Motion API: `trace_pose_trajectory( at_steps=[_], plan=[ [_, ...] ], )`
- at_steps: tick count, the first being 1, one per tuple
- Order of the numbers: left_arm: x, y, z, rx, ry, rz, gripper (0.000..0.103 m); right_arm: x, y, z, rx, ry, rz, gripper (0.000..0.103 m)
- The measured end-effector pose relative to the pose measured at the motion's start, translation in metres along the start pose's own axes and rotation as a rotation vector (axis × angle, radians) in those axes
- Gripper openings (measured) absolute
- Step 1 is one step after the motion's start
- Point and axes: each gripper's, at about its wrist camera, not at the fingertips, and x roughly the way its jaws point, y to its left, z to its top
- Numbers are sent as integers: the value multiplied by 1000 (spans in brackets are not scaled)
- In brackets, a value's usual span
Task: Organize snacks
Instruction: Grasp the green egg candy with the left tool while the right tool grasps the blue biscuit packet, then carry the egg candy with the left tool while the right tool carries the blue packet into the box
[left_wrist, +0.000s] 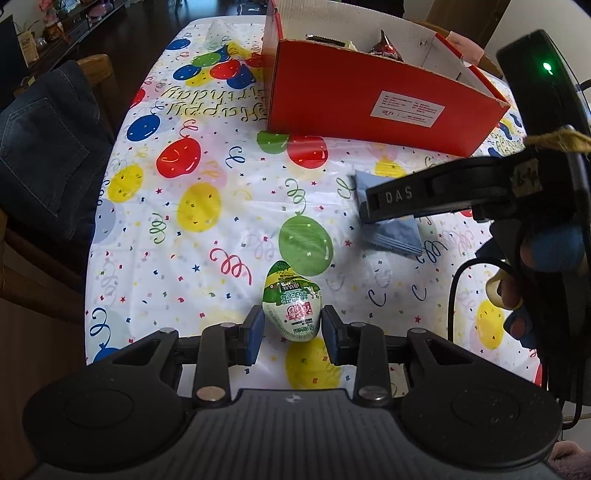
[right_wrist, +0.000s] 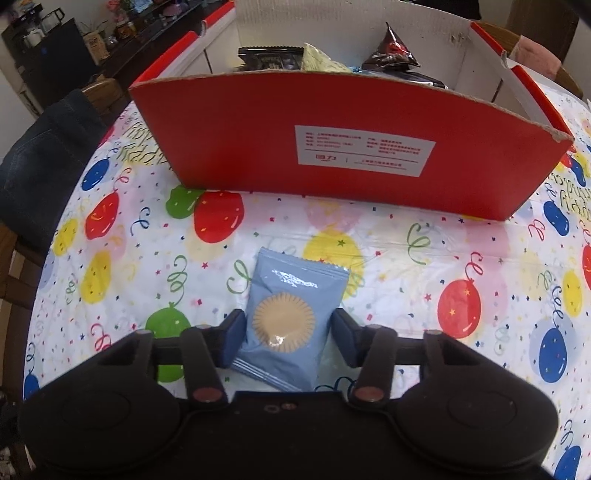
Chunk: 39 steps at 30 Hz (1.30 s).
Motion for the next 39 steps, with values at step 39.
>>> trace_pose_trajectory(
  at_steps=[39],
  plan=[
    [-77,-59,126,136,-232,-31,33,-144,-85,47,13,-305,89,44]
  ],
)
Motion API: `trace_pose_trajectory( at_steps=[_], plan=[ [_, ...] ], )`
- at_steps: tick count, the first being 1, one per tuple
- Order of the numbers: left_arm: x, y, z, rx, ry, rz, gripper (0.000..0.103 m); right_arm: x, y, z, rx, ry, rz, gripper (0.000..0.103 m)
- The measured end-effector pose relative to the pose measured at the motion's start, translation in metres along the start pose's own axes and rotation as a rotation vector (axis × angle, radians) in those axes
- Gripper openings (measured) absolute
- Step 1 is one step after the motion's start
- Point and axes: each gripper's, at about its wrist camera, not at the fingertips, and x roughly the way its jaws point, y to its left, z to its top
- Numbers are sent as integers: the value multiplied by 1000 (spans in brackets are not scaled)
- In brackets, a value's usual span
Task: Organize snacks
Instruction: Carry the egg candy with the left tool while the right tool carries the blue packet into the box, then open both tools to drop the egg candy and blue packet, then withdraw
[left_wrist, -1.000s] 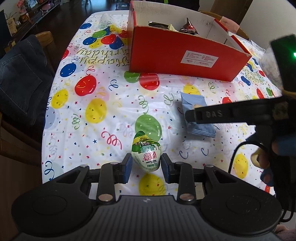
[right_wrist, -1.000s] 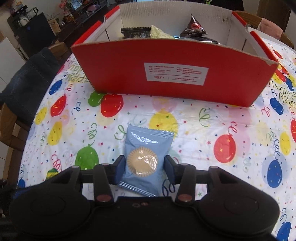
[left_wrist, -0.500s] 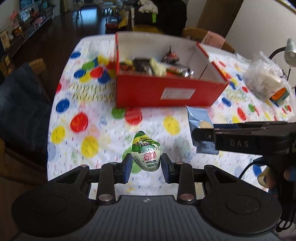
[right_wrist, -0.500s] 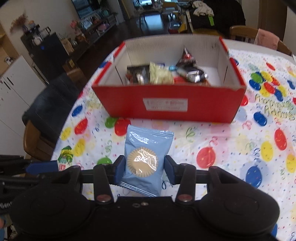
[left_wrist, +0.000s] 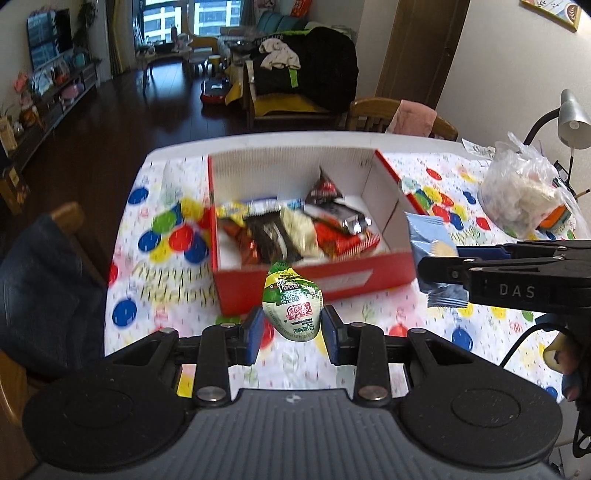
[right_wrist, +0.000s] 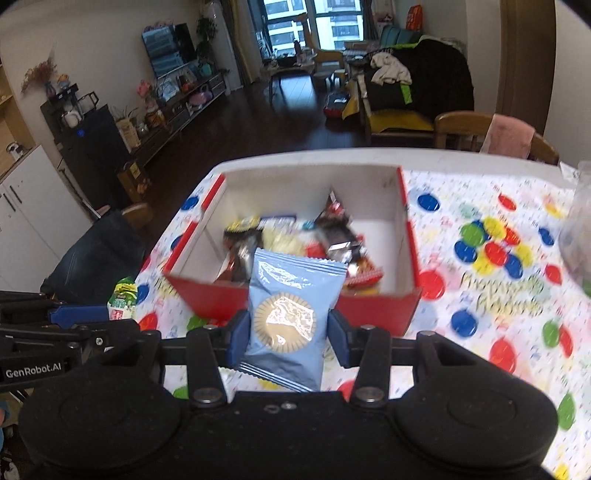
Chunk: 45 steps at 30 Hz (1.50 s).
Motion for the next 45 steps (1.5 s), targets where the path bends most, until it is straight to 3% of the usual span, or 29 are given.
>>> trace_pose_trajectory(
  at_steps=[12,22,35,45],
  plan=[
    [43,-9,49,18,9,66,33,34,-28,40,-9,-11,-49,44],
    [97,0,73,-14,90,118,33,81,-36,53,-55,56,-70,44],
    [153,3,78,-11,179,151,33,137,-30,48,-153,164,-61,44],
    [171,1,72,3,218,141,33,158,-29,41,-182,203,-60,43]
  ],
)
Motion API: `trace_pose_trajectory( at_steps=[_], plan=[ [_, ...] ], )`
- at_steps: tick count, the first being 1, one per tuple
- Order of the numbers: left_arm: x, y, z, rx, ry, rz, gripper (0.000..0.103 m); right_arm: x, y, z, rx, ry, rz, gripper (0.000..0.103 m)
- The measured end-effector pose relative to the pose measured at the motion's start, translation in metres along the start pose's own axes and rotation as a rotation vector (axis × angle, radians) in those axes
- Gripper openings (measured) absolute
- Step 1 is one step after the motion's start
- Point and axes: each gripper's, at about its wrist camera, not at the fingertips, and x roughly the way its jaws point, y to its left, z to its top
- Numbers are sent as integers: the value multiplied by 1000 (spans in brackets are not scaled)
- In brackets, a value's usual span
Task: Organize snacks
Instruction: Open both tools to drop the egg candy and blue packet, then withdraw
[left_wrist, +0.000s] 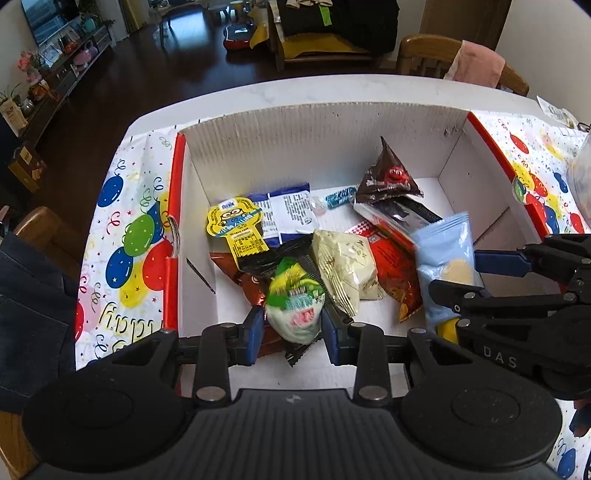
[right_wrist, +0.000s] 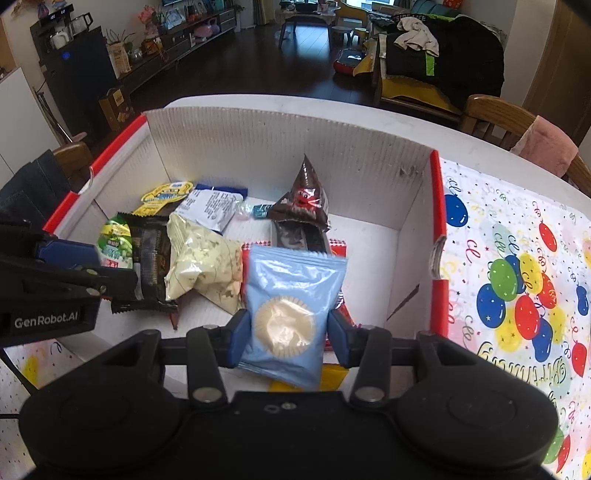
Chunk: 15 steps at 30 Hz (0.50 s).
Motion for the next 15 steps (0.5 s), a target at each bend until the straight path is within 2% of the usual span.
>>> trace_pose_trajectory(
  at_steps=[4,13,15],
  plan=[
    [6,1,-3,-11,22,-1,33,1,1,-2,-3,3,3,43],
    [0,6,-12,-39,15,-13,33,-8,-2,-9,21,-7,37,47],
    [-3,7,-14,-44,8,-15,36,-14,-3,-11,30,-15,45,49]
  ],
)
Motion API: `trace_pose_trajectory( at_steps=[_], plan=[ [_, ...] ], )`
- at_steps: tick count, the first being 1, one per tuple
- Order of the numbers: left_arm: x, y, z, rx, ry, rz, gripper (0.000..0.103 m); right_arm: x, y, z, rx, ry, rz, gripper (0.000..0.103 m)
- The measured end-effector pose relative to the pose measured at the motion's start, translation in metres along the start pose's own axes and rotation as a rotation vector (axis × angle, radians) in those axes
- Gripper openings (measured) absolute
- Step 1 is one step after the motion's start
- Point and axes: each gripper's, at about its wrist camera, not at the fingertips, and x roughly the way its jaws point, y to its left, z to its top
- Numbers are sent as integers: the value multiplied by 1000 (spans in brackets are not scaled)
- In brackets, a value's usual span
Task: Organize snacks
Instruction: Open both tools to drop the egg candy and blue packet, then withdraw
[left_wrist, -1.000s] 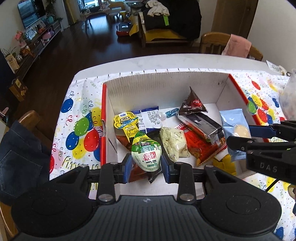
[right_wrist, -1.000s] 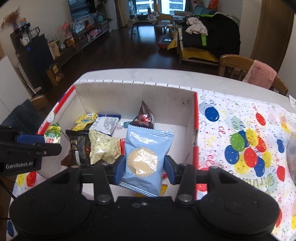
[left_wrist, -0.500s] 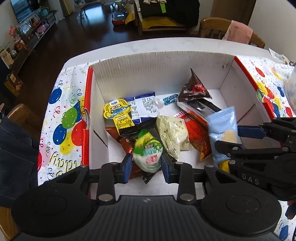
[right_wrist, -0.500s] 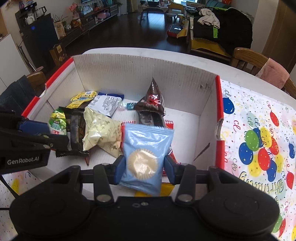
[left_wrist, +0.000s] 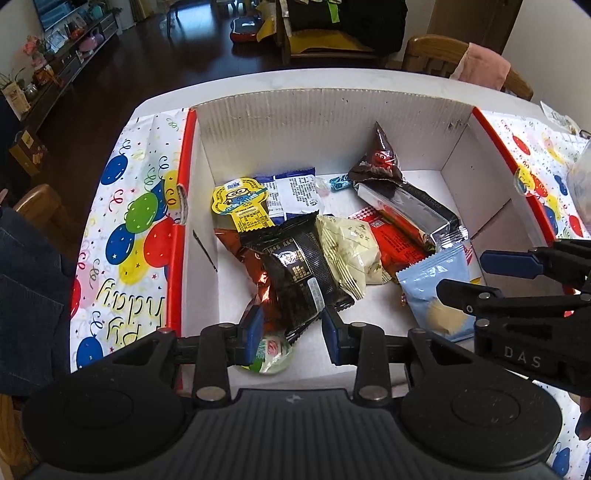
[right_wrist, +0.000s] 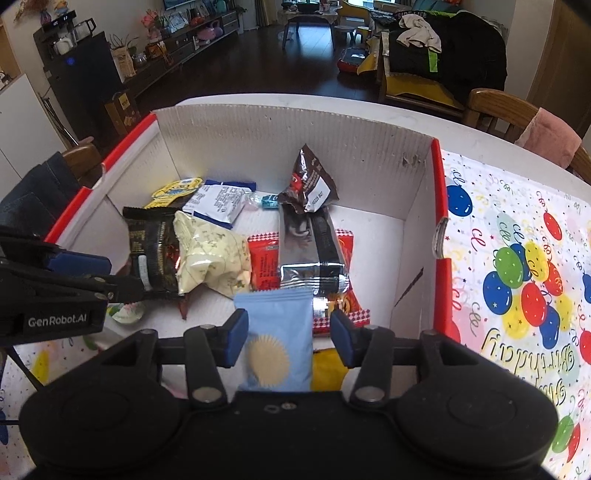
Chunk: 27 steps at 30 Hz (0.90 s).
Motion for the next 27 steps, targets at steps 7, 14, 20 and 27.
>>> trace_pose_trajectory(
  at_steps=[7,14,20,27],
  plan=[
    [-21,4,-9,-10,-47,-14,47,-27,-3,-6,38,-41,26,52],
    [-47,6,-20,-18,-108,-33,60,-58,1,-13,56,-102,49,65],
    [-68,6,-29,-5,-152,-36,62,-81,5,-20,74,-157,54,78],
    [-90,7,-39,-9,-193,-51,63,-106,9,-26,86,-219,45,90]
  ],
)
